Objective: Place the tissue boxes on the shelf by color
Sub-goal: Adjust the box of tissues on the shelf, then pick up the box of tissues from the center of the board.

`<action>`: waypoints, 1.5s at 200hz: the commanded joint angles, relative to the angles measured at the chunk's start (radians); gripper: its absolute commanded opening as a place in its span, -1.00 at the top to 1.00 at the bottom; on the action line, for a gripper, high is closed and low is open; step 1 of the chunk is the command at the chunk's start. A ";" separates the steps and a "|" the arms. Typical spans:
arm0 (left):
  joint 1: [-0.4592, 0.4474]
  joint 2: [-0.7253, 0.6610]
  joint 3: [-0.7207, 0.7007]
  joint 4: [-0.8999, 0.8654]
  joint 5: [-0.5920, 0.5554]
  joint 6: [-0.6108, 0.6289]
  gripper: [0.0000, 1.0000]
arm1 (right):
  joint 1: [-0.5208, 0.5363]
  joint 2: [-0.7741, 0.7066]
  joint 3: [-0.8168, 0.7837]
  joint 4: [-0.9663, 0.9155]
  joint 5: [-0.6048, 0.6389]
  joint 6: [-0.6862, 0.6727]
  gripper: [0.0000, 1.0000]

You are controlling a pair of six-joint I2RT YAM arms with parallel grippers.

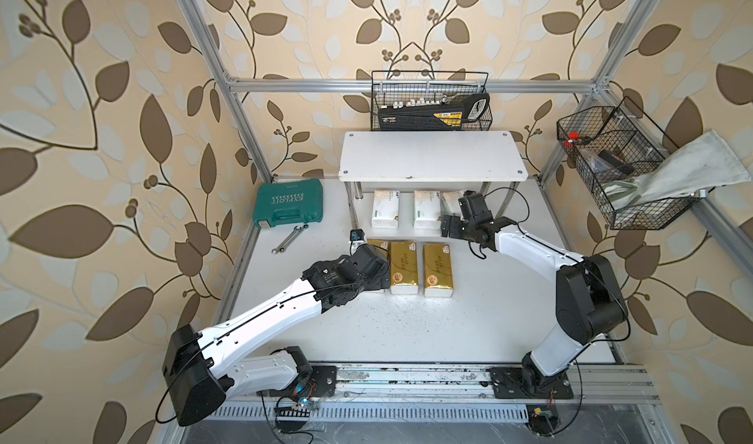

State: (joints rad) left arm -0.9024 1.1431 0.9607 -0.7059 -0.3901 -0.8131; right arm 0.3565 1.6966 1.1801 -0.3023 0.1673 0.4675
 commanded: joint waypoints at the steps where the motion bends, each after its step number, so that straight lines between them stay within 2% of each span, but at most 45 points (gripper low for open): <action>1: 0.010 -0.020 -0.005 0.006 -0.011 -0.013 -0.98 | 0.006 0.027 0.044 -0.003 -0.009 0.016 -0.98; 156: 0.010 -0.025 -0.010 0.001 -0.016 -0.020 -0.98 | 0.043 0.071 0.108 -0.015 -0.023 0.027 -0.98; 214: 0.011 -0.021 -0.012 0.013 -0.011 -0.016 -0.98 | 0.083 -0.120 -0.049 0.006 -0.017 0.049 -0.98; 258: 0.010 -0.044 -0.020 0.010 -0.021 -0.023 -0.98 | 0.122 -0.287 -0.148 -0.051 -0.005 0.106 -0.98; 300: 0.010 -0.076 -0.038 -0.024 -0.027 -0.052 -0.98 | 0.242 -0.403 -0.225 -0.172 0.090 0.169 -0.98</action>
State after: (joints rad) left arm -0.9024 1.1049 0.9318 -0.7094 -0.3920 -0.8379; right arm 0.5362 1.3308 0.9951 -0.3664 0.1844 0.5789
